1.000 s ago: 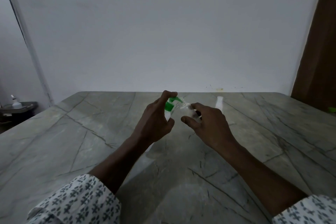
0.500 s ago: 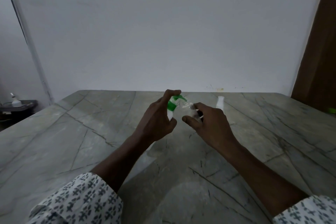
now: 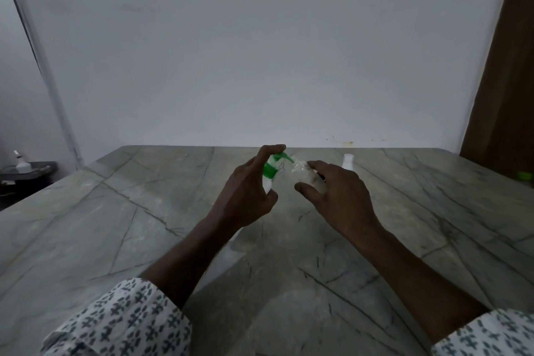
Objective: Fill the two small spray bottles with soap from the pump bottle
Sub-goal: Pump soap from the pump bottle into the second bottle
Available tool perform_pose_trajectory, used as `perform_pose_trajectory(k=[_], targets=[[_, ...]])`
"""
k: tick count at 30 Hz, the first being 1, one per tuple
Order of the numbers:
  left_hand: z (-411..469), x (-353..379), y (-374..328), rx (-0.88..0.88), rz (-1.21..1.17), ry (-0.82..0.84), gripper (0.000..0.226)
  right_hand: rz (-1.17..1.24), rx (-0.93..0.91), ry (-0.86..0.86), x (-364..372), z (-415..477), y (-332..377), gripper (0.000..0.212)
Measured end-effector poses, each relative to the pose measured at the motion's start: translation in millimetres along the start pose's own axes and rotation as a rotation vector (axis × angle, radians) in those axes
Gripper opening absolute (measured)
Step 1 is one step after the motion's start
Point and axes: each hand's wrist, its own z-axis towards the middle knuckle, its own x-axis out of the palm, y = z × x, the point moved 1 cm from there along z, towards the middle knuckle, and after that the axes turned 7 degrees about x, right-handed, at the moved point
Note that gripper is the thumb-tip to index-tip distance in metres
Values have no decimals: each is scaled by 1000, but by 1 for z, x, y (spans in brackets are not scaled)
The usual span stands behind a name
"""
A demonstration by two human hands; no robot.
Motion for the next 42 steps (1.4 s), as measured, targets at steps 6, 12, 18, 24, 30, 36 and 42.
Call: perform_pose_trajectory(k=[6, 12, 18, 24, 30, 36, 42], targets=[[1, 0, 1, 7, -10, 5, 78, -8, 5, -19, 0, -1, -2, 53], [1, 2, 0, -12, 13, -1, 68, -7, 21, 17, 4, -1, -2, 55], [1, 5, -2, -21, 27, -3, 67, -18, 33, 41, 6, -1, -2, 57], [1, 4, 0, -34, 9, 11, 82, 30, 44, 36, 6, 0, 0, 58], [3, 6, 1, -31, 34, 26, 82, 38, 59, 41, 5, -1, 0, 58], [4, 6, 0, -49, 37, -5, 72, 24, 45, 55, 6, 0, 1, 59], [3, 7, -1, -51, 44, -10, 72, 39, 37, 69, 7, -1, 1, 60]])
